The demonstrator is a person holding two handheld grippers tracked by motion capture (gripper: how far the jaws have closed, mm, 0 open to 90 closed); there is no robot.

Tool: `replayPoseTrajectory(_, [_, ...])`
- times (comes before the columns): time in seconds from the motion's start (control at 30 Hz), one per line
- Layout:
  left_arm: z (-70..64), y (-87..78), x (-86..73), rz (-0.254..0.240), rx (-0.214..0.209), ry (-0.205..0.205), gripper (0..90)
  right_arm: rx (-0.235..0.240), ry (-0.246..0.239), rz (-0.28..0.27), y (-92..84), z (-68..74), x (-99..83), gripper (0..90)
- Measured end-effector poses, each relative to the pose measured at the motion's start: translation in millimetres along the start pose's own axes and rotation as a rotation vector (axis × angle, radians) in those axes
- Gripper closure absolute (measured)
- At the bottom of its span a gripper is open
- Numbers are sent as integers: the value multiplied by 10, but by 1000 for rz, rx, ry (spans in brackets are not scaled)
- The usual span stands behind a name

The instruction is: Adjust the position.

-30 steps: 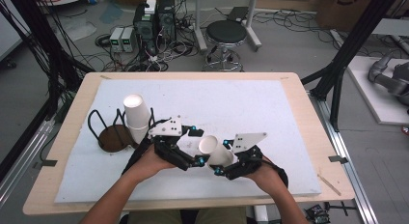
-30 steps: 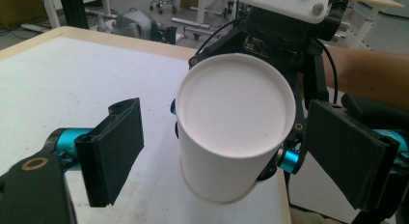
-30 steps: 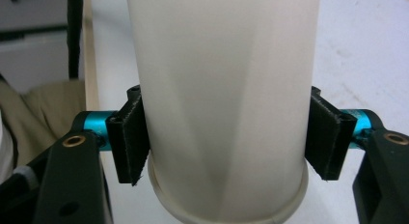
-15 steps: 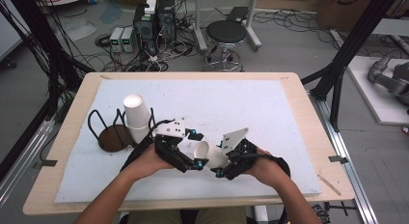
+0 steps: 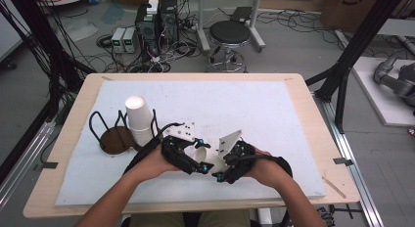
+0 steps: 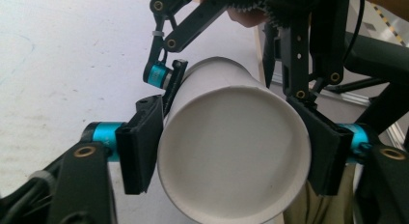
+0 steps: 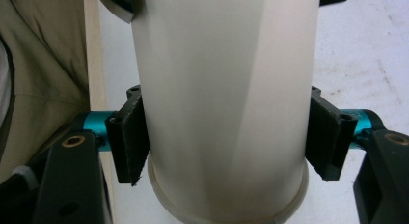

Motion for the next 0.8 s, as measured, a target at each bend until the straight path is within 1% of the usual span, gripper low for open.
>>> replayPoseTrajectory(0.07, [-1, 1, -6, 8, -6, 6, 323, 1, -7, 4, 1, -2, 1, 288])
replayPoseTrajectory(0.13, [3, -1, -10, 12, -11, 11, 329, -2, -4, 13, -3, 7, -1, 287])
replayPoseTrajectory(0.3, [8, -18, 3, -2, -8, 28, 338, -10, -5, -12, -16, 0, -6, 249])
replayPoseTrajectory(0.33, [11, -21, 3, -3, -1, 30, 342, -25, -8, -43, -34, -8, -10, 193])
replayPoseTrajectory(0.37, [12, -25, 2, 1, 4, 35, 342, -25, -8, -43, -34, -8, -10, 193])
replayPoseTrajectory(0.47, [20, -44, 12, -17, 15, 41, 346, -26, 5, -102, -99, -17, -22, 191])
replayPoseTrajectory(0.5, [26, -55, 17, -26, 16, 42, 346, -25, 19, -140, -166, -23, -34, 191])
replayPoseTrajectory(0.53, [33, -66, 21, -35, 21, 40, 346, -23, 26, -168, -201, -25, -37, 191])
replayPoseTrajectory(0.57, [38, -75, 25, -44, 24, 37, 346, -23, 26, -168, -201, -25, -37, 191])
replayPoseTrajectory(0.6, [41, -83, 27, -53, 27, 34, 347, -17, 38, -214, -279, -26, -41, 191])
replayPoseTrajectory(0.63, [48, -91, 27, -61, 32, 31, 347, -14, 43, -234, -315, -21, -43, 191])
replayPoseTrajectory(0.67, [57, -99, 23, -66, 39, 29, 347, -14, 43, -234, -315, -21, -43, 191])
replayPoseTrajectory(0.7, [65, -109, 17, -70, 46, 28, 347, -14, 47, -254, -348, -20, -47, 191])
replayPoseTrajectory(0.73, [71, -115, 9, -77, 53, 21, 348, -15, 60, -289, -404, -18, -59, 191])
replayPoseTrajectory(0.77, [76, -117, 1, -86, 60, 12, 347, -20, 62, -306, -425, -25, -67, 191])
replayPoseTrajectory(0.8, [86, -126, -10, -87, 67, 11, 347, -20, 62, -306, -425, -25, -67, 191])
Point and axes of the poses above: each handheld gripper's, and its own axes: y roughly forward along the jaws, x roughly out of its top, z roughly to its left, the point moved 5 cm from there along y, roughly forward along the jaws, and after that the axes turned 10 degrees about y, right-handed, at the moved point
